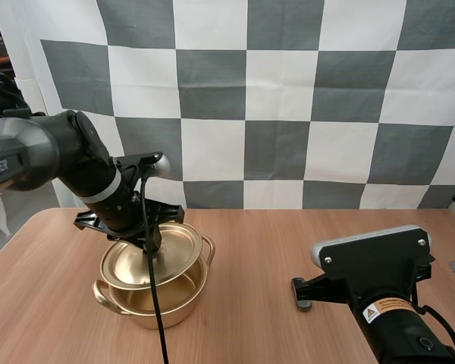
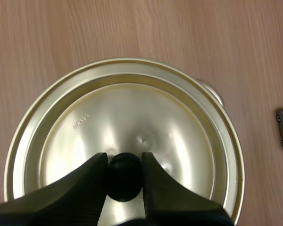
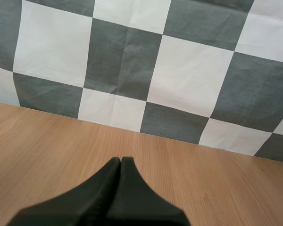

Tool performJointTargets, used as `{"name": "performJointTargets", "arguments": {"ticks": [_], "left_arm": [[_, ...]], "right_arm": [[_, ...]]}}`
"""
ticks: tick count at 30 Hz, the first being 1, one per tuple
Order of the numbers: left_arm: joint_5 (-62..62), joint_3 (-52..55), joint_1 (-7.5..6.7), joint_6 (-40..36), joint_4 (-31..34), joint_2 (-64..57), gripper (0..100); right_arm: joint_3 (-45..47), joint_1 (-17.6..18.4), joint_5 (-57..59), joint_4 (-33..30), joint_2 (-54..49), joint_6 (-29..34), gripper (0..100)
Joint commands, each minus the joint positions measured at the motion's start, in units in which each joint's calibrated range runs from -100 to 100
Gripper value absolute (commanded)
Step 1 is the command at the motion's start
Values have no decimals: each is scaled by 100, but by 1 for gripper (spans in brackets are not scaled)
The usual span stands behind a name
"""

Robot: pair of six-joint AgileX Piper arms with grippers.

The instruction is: Open the pot, put the car inside, and close it

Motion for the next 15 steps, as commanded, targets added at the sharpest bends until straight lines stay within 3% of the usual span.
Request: {"name": "performJointTargets", "arguments": {"ticks": [1,8,15], "left_arm": [[-8,-8,0,1,-27,-27,40],[-111,-8,0,1,-192,-311,11],[110,-322,0,-37,-130,-576,11]], "right_arm": [[0,5,-5,3,-6,1,0],[0,5,-5,3,-6,1,0],[0,5,-5,3,-6,1,0]]}}
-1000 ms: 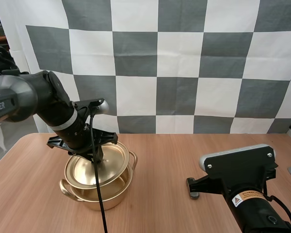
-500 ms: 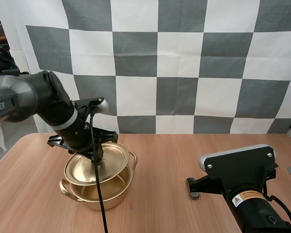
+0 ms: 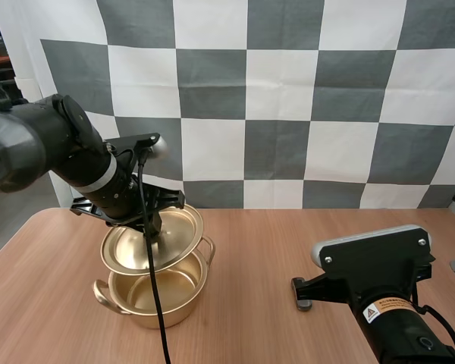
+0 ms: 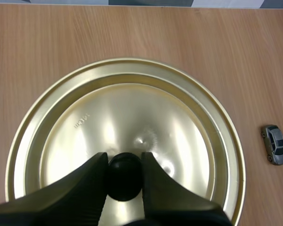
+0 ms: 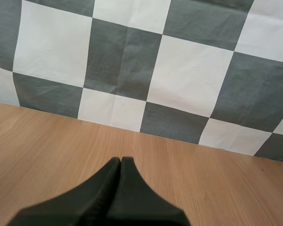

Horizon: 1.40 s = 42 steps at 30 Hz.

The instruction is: Open the pot, put the car inside, and close it

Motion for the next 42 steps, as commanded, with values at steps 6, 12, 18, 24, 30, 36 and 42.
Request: {"name": "performJointTargets", "arguments": {"ticks": [6,12,18,24,30,36,42], "left_arm": [[166,-421,0,-91,4,-334,11],[149,-531,0,-91,4,-571,7],[184,-531,0,-91,-9,-571,0],[151,-531,0,115,-172,-571,0],[151,-531,0,151,-379,-571,0],[291,-820,0,151,-361,-571,0],[812,-1779,0,19,-188,-571,0]], "right_arm": [[0,5,-5,3,-6,1,0],[0,5,-5,3,-6,1,0],[0,5,-5,3,-6,1,0],[0,5,-5,3,-6,1,0],[0,5,-5,3,-6,1,0],[0,5,-5,3,-6,1,0],[0,5,-5,3,-6,1,0]]}}
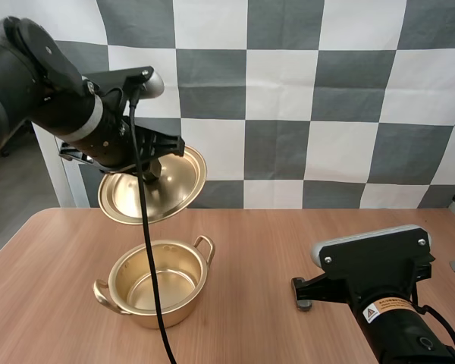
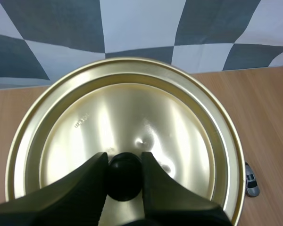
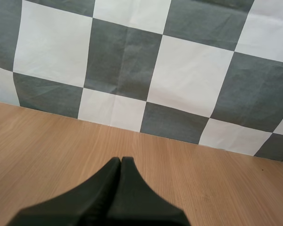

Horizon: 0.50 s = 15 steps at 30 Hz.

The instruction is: Open the pot, put the car inside, and close it

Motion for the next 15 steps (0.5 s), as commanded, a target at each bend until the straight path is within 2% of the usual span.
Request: {"name": "performJointTargets", "arguments": {"ticks": [1,10,12,14,15], "left_arm": [[267,-498,0,-36,72,2,0],[504,-1463,0,-136,221,-255,0],[504,-1575,0,-136,221,-383,0],[504,-1711,0,-136,232,-676,0],[504,-1711,0,-136,246,-749,0]], "right_arm": [[0,5,-5,3,-6,1,0],[0,5,-122,5,-6,1,0],[0,5,-560,-22,-6,1,0],[0,5,-1799,-394,-6,1,0],[0,5,-2048,-441,-6,1,0]]}}
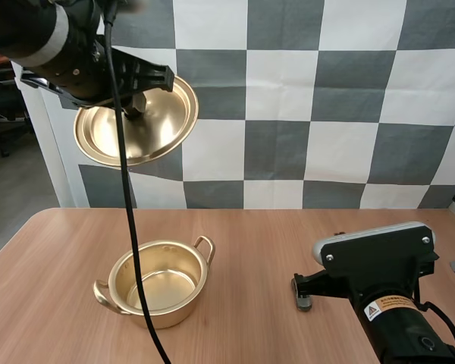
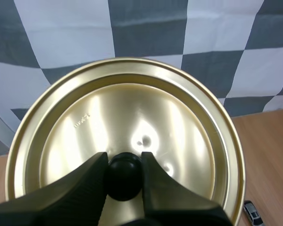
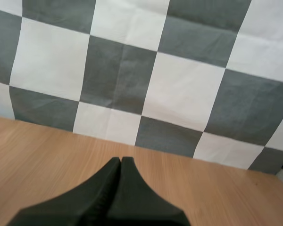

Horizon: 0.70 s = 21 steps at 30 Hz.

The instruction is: Open the pot, put the car inside, and close it

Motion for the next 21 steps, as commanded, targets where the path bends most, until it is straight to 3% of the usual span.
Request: {"name": "performJointTargets", "arguments": {"ticks": [1,5,8,11,13,16,21], "left_arm": [[12,-586,0,2,26,-681,0],[12,-586,0,2,66,-1013,0],[12,-586,0,2,66,-1175,0],[12,-586,0,2,88,-1277,0],[12,-586,0,2,136,-1351,0],[12,-586,0,-38,232,-1451,0],[12,-586,0,-79,255,-1587,0]], "right_arm": [[0,5,-2468,-587,-6,-8,0],[-333,5,-2552,-771,-6,-8,0],[-1018,5,-2080,-394,-6,1,0],[-2072,5,-551,510,-6,1,0],[-2818,5,983,767,75,1,0],[-4026,5,2942,821,387,1,0],[-5638,5,5110,675,1135,55,0]]}}
